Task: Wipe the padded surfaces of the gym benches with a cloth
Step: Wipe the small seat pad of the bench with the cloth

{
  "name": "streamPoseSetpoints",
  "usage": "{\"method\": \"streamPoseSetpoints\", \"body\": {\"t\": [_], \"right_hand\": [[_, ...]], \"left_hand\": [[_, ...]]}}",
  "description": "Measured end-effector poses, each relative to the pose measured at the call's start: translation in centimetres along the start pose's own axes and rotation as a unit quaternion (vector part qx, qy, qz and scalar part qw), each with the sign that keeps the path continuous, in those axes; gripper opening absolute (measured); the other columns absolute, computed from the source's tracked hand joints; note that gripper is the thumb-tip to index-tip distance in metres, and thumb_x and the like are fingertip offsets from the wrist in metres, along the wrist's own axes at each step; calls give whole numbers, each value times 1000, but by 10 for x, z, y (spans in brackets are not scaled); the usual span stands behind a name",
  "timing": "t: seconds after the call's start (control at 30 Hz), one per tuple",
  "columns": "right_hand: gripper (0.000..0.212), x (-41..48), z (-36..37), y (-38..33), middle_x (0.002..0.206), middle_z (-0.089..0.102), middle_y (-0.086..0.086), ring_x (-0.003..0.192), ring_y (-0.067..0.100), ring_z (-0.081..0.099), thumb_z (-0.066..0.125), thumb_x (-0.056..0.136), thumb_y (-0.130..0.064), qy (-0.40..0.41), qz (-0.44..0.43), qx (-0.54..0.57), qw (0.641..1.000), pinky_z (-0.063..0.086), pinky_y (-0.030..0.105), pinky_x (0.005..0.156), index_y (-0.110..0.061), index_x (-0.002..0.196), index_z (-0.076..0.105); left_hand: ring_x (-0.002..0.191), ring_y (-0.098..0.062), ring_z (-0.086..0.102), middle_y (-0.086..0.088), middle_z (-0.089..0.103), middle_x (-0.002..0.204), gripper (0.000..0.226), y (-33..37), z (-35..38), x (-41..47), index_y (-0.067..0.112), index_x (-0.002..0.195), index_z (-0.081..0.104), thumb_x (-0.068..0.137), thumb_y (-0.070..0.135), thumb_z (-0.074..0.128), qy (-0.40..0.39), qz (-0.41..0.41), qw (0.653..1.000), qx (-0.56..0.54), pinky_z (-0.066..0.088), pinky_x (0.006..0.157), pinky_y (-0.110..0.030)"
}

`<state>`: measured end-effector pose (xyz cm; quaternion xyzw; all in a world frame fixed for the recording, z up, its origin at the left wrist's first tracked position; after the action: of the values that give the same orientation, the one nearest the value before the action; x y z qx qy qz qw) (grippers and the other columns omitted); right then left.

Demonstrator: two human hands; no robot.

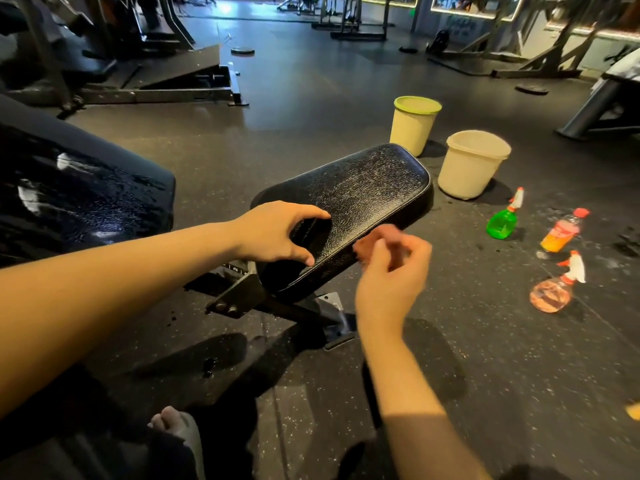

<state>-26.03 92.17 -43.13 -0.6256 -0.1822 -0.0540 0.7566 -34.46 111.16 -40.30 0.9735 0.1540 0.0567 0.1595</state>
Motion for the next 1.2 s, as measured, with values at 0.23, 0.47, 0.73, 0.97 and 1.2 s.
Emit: {"method": "streamPoseSetpoints", "body": {"t": [0.23, 0.47, 0.73, 0.97, 1.2], "right_hand": [[22, -63, 19, 25, 101, 67, -11, 97, 14, 66, 62, 89, -7, -166, 10, -87, 982, 55, 47, 84, -28, 97, 60], [16, 17, -39, 16, 88, 53, -7, 73, -4, 53, 63, 93, -6, 41, 56, -65, 995, 40, 17, 68, -12, 99, 49], [25, -111, 52, 35, 90, 66, -6, 87, 7, 66, 65, 89, 0, -276, 112, -36, 954, 54, 22, 76, -23, 92, 57], [16, -14, -9, 41, 91, 56, 1, 76, 13, 57, 61, 94, -6, 28, 129, -25, 991, 48, 26, 71, -12, 100, 48], [15, -79, 38, 38, 83, 57, 7, 63, 1, 54, 62, 90, 2, -146, 171, -53, 973, 46, 20, 60, -9, 91, 53]], "left_hand": [[136, -16, 52, 6, 55, 150, 97, 4, -7, 7, 27, 153, 45, 69, 43, 92, 0, 5, 1000, 21, 40, 112, -34], [134, -14, 54, 7, 58, 147, 96, 12, -11, 10, 23, 152, 46, 70, 44, 91, -12, 8, 999, 42, 41, 112, -33], [129, -21, 56, 5, 59, 145, 87, 1, -14, -1, 31, 151, 46, 76, 44, 87, -19, -3, 996, 90, 46, 105, -37], [126, -23, 58, 4, 63, 140, 86, -22, -7, -19, 30, 149, 48, 75, 50, 86, -26, -25, 992, 120, 48, 101, -38], [125, -23, 59, 4, 62, 140, 85, -23, -8, -19, 29, 147, 50, 73, 50, 87, -24, -33, 992, 116, 49, 101, -38]]}}
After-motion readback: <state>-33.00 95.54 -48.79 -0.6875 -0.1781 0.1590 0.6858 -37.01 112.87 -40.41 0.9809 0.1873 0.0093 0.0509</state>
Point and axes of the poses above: each hand's wrist, its own x-axis towards the middle knuckle, its own z-axis out of the palm, y = z × x, the point moved 8 cm from there along x, towards the middle knuckle
